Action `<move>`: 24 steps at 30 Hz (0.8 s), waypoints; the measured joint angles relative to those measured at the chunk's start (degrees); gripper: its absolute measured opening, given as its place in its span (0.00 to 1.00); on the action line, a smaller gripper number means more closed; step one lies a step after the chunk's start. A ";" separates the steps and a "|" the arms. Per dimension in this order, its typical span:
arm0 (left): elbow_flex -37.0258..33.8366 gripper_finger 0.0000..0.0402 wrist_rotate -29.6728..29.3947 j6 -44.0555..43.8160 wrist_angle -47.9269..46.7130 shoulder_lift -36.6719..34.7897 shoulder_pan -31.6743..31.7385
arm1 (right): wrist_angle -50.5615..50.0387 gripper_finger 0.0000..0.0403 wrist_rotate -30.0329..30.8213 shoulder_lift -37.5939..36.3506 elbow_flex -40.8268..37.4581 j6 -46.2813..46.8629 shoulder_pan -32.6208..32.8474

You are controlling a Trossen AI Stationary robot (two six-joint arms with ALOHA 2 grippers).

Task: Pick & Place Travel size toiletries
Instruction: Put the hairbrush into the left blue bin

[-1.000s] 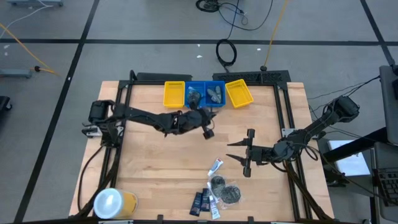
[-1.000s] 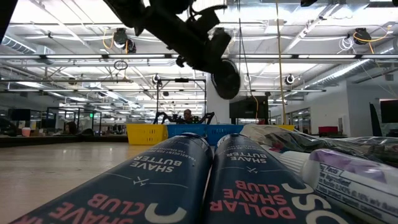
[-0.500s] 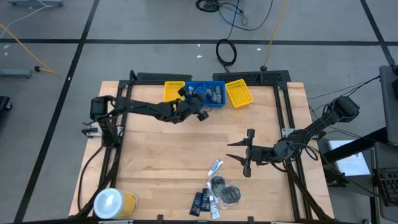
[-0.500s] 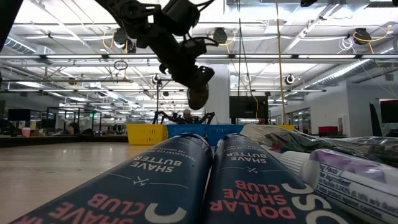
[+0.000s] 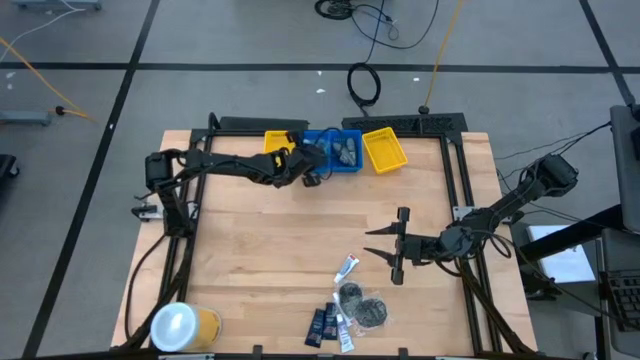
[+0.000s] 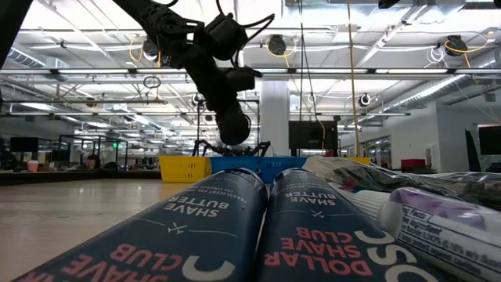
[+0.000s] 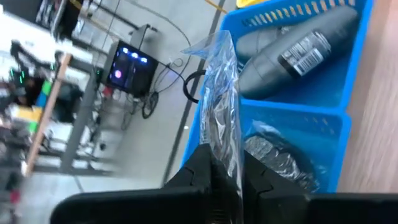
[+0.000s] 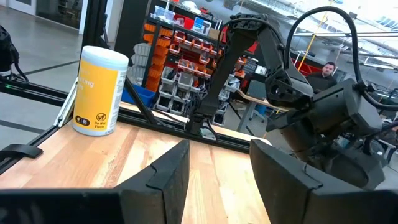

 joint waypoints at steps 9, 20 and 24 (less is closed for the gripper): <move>0.00 0.07 0.04 14.47 -1.06 0.00 0.33 | 0.00 0.40 0.00 0.00 0.00 0.00 0.00; 0.00 0.09 6.22 15.18 -4.56 0.00 2.25 | -0.01 0.40 -0.01 0.01 0.00 0.82 0.00; 0.00 0.20 7.40 16.42 -5.67 0.00 2.23 | -0.02 0.40 -0.01 0.01 0.00 0.85 0.00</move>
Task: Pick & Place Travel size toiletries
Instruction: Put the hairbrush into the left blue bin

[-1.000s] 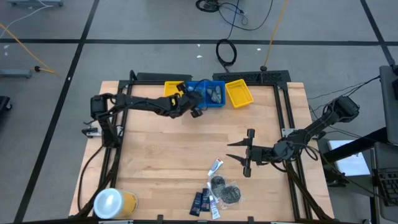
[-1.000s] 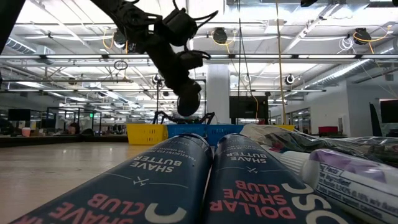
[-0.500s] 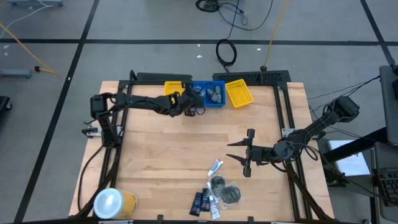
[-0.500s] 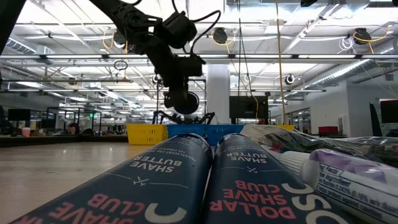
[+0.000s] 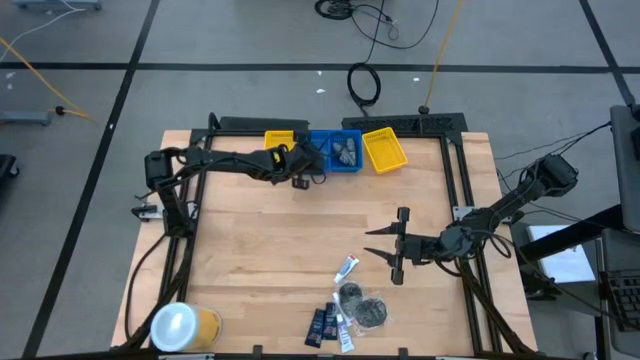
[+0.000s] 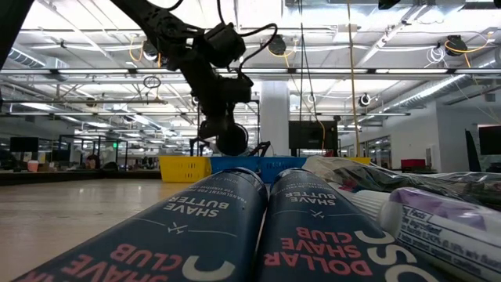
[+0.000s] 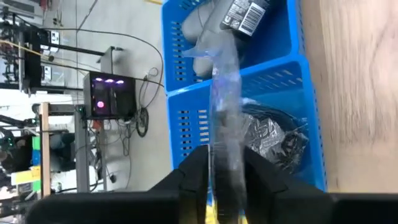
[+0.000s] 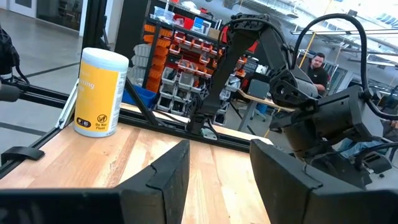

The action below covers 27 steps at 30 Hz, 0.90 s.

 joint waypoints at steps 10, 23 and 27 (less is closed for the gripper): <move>0.00 0.23 -0.35 -1.50 -2.00 0.00 1.18 | 0.00 0.40 -0.01 0.01 0.00 0.02 0.00; 0.00 0.23 -6.93 -7.88 -1.19 0.00 2.38 | 0.02 0.40 0.00 0.00 0.00 0.02 0.00; 0.00 0.23 2.26 -8.87 -1.19 0.07 2.18 | 0.02 0.40 0.02 0.00 0.00 0.02 0.00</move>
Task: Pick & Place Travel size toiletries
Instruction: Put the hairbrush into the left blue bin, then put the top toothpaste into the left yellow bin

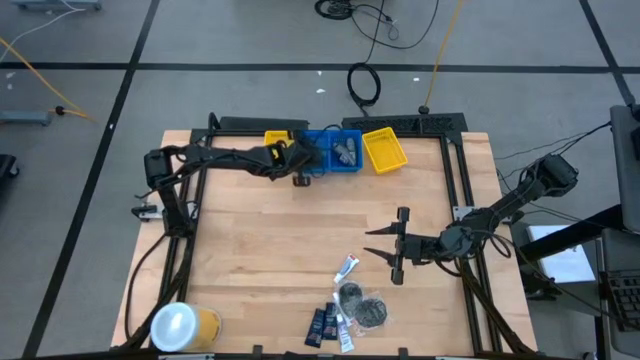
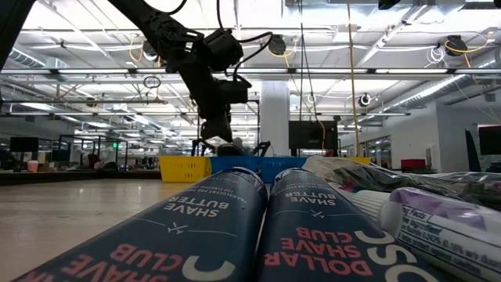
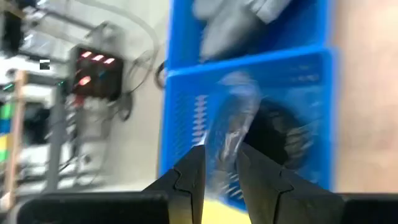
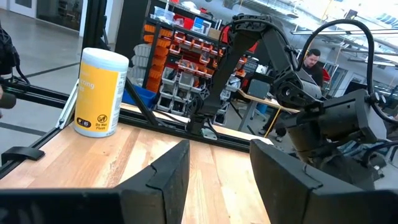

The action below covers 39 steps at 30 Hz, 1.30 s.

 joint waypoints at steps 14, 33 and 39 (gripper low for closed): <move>0.11 0.23 -10.78 -1.96 -1.10 -1.71 -3.91 | -2.06 0.40 0.02 0.01 -0.04 1.84 -0.04; 0.07 0.23 20.54 -26.63 -9.78 -6.58 -10.70 | -16.10 0.40 -0.08 0.01 -0.07 16.10 -0.02; 0.07 0.23 34.70 -34.26 -7.92 -6.61 -16.34 | -22.54 0.40 -1.84 0.33 -0.07 21.64 -0.05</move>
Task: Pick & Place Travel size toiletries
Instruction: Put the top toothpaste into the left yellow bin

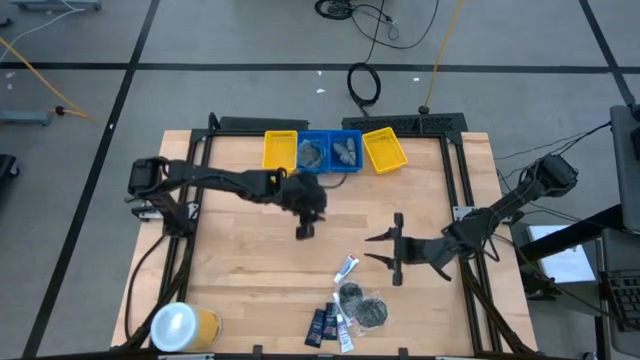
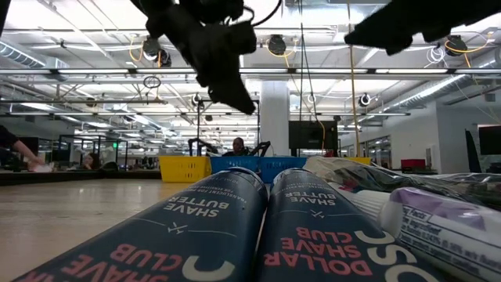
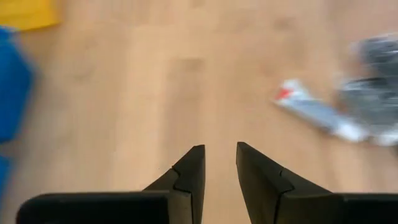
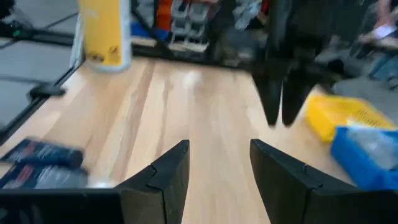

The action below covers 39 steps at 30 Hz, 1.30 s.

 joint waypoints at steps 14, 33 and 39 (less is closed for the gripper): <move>0.04 0.23 -8.95 -0.34 8.11 2.96 -12.55 | -4.21 0.40 -4.23 10.18 0.02 4.55 -0.76; 0.02 0.23 -8.39 -8.16 13.32 10.27 -13.05 | 0.06 0.40 -3.93 25.54 0.04 2.14 -0.78; 0.00 0.23 -8.33 -9.50 14.52 10.25 -13.37 | 6.82 0.40 -3.97 30.58 0.04 -1.53 -0.83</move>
